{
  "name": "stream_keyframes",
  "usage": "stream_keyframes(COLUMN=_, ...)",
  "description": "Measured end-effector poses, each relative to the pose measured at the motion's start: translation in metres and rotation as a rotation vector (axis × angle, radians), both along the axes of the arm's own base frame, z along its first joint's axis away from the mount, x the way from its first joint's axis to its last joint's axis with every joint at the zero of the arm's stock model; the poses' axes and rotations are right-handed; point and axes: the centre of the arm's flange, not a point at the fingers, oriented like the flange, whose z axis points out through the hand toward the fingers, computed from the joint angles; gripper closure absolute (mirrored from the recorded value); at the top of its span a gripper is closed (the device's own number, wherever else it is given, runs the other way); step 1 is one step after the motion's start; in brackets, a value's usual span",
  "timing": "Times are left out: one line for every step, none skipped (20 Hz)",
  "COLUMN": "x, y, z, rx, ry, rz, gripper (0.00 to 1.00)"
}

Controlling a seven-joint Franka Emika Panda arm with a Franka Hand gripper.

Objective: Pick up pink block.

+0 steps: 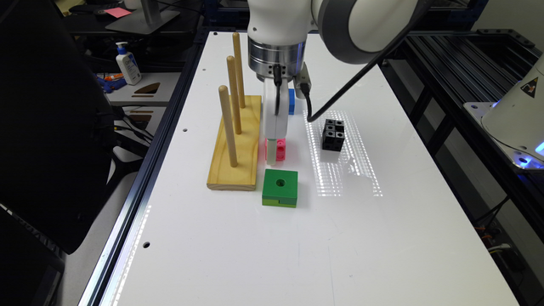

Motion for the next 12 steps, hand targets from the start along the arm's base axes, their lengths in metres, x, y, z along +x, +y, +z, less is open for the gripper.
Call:
stream_keyframes(x=0.000, y=0.000, z=0.006, rx=-0.001, ry=0.001, rz=0.001, gripper=1.00)
stream_keyframes(x=0.000, y=0.000, z=0.011, rx=-0.002, ry=0.002, rz=0.001, gripper=1.00)
stream_keyframes(x=0.000, y=0.000, z=0.015, rx=-0.003, ry=0.004, rz=0.001, gripper=1.00)
stream_keyframes(x=0.000, y=0.000, z=0.017, rx=-0.004, ry=0.004, rz=0.002, gripper=1.00)
stream_keyframes(x=0.000, y=0.000, z=0.018, rx=-0.004, ry=0.004, rz=0.002, gripper=1.00)
stream_keyframes(x=-0.001, y=0.000, z=0.018, rx=-0.004, ry=0.004, rz=0.002, gripper=1.00)
stream_keyframes(x=0.000, y=0.000, z=0.020, rx=-0.004, ry=0.001, rz=0.002, gripper=1.00)
stream_keyframes(x=0.000, y=0.000, z=0.023, rx=-0.005, ry=-0.002, rz=0.002, gripper=1.00)
stream_keyframes(x=0.000, y=0.000, z=0.029, rx=-0.006, ry=-0.004, rz=0.002, gripper=1.00)
stream_keyframes(x=0.001, y=-0.001, z=0.037, rx=-0.007, ry=-0.004, rz=0.002, gripper=1.00)
stream_keyframes(x=0.001, y=-0.001, z=0.045, rx=-0.009, ry=-0.004, rz=0.003, gripper=1.00)
stream_keyframes(x=0.000, y=-0.001, z=0.055, rx=-0.011, ry=-0.003, rz=0.003, gripper=1.00)
